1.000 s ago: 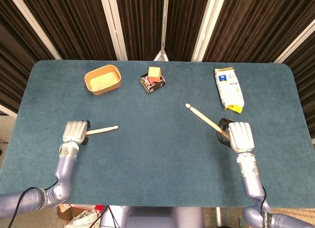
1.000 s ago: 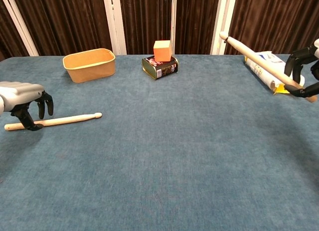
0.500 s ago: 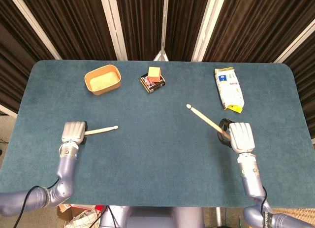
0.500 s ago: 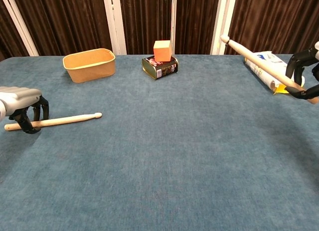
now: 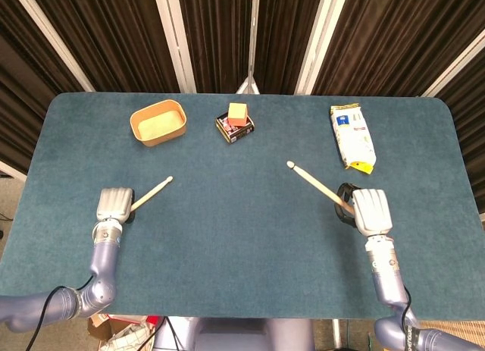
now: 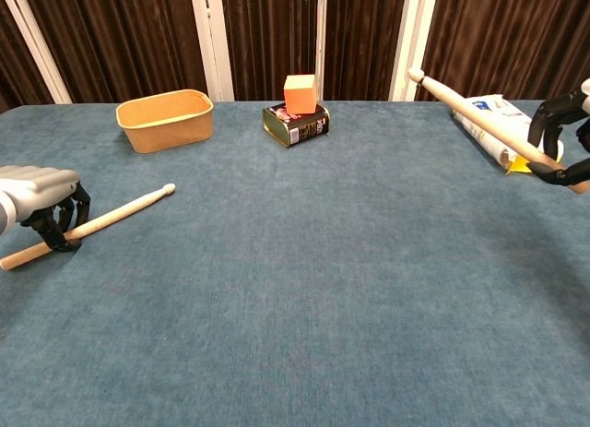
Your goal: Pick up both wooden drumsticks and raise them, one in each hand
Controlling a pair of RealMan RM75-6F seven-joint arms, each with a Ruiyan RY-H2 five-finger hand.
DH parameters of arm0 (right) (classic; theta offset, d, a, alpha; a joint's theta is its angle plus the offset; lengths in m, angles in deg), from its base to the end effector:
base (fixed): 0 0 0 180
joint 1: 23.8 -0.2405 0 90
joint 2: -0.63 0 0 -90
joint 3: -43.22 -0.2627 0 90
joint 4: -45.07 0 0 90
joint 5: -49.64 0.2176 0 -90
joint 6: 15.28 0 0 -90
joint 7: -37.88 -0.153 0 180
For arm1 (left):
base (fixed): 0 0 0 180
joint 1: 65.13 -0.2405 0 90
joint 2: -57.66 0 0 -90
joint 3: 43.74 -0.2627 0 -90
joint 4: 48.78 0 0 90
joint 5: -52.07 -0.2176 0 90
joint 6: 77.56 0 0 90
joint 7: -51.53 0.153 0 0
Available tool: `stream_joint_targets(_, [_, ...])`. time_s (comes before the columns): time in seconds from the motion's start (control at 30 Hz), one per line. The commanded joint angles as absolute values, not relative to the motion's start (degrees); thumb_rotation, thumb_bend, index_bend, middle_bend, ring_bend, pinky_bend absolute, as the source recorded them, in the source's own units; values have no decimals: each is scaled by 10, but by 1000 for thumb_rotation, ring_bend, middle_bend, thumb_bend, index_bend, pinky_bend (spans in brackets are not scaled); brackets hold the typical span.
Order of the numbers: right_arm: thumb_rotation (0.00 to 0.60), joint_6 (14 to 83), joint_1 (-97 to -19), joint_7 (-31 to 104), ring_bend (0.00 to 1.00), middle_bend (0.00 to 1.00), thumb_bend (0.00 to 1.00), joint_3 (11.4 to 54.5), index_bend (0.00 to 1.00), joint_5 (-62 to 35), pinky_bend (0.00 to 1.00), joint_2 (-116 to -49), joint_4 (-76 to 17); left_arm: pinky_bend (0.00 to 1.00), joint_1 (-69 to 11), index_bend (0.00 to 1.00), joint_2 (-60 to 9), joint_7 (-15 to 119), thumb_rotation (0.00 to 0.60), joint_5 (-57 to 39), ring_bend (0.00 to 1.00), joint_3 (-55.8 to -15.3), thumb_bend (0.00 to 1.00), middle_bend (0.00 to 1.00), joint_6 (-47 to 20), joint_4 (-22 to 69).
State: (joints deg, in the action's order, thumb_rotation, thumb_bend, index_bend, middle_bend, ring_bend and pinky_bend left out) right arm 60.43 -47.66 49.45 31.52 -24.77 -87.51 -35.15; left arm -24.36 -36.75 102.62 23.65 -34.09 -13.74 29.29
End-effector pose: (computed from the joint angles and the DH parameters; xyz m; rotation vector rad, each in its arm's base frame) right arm -0.2453 -0.3157 0.0410 1.4132 -0.8848 1.0430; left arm -0.2483 0.3553 -0.0320 -1.5590 -0.9818 -0.2896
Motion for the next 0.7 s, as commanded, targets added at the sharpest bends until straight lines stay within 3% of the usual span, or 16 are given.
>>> stream_joint_targets(0.03, [600,605,-476,494,885,646,585,316,721,-249,850,-875,-352,976,-245,589,-369,1020,600,227,852,-342,588,698,-134,290])
stream_joint_targets(0.7, [600,607,-486,498,885,647,586,291,721,-239,850,-882,-363,976,-226,611,-295,914,600,0,856,-311,631,733,-81,376])
